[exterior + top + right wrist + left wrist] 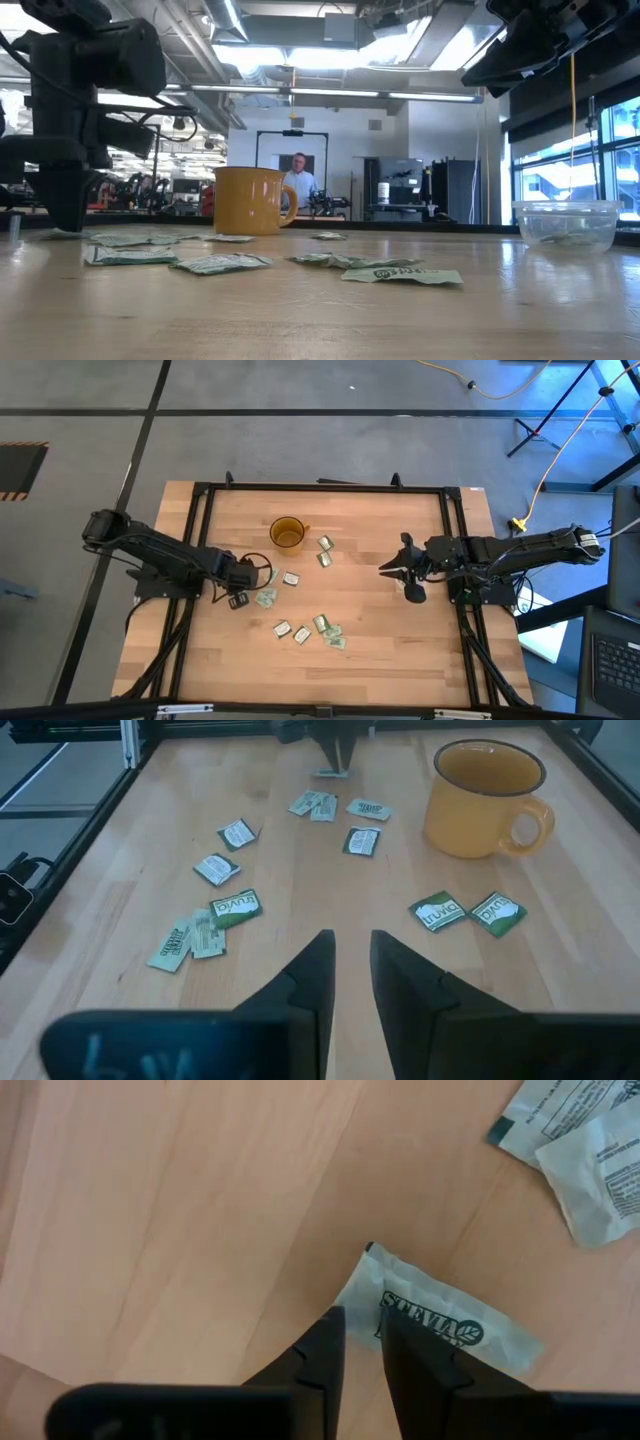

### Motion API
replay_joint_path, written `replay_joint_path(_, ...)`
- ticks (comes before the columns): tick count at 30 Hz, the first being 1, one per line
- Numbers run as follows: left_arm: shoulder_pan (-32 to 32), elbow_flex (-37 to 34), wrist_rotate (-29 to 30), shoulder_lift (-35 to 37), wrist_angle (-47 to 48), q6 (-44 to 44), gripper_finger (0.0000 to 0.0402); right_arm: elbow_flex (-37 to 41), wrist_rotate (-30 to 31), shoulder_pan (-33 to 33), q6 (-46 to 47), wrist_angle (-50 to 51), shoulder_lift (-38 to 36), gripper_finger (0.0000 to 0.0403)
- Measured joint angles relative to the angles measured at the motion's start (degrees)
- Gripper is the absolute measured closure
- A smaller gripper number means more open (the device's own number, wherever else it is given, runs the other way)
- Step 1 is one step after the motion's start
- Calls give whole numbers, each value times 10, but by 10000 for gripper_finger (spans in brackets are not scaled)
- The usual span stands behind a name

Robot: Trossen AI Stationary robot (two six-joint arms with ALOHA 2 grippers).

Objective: Pick and place items into bin
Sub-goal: Put the stevia packet into the transparent bin

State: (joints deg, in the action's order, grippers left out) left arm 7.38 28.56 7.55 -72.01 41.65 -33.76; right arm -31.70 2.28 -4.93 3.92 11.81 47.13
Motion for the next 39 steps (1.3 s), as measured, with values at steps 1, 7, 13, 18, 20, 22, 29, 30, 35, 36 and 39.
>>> replay_joint_path(1, 0, 0, -1, 0, 0, 0, 345, 0, 0, 0, 0, 0, 0, 331)
replay_joint_path(7, 0, -1, 3, 0, -3, 0, 375, 0, 0, 0, 0, 0, 0, 331)
replay_joint_path(13, 0, -2, 3, 0, -2, 0, 398, 0, 0, 0, 0, 1, 0, 331)
replay_joint_path(18, 0, 1, 3, 0, -1, 33, 400, 0, 0, 0, 0, 1, 0, 331)
replay_joint_path(20, 0, 3, 3, -1, -3, 40, 399, 0, 0, 0, 1, 2, 0, 331)
replay_joint_path(22, -1, 3, 7, -1, -7, 40, 395, 0, 0, 0, 1, 4, 0, 331)
replay_joint_path(29, -1, 3, 17, -1, -10, 137, 359, 0, 0, 0, 1, 5, 0, 331)
replay_joint_path(30, -2, 3, 18, -1, -11, 147, 352, 0, 0, 0, 1, 5, 0, 331)
replay_joint_path(35, -4, 3, 14, -1, -27, 160, 314, 0, 0, 0, 1, 9, 0, 331)
replay_joint_path(36, -4, 3, 11, -1, -33, 162, 307, 0, 0, 0, 1, 9, 0, 331)
replay_joint_path(39, -3, 3, 1, -2, -54, 188, 290, 0, 0, 0, 0, 9, 0, 331)
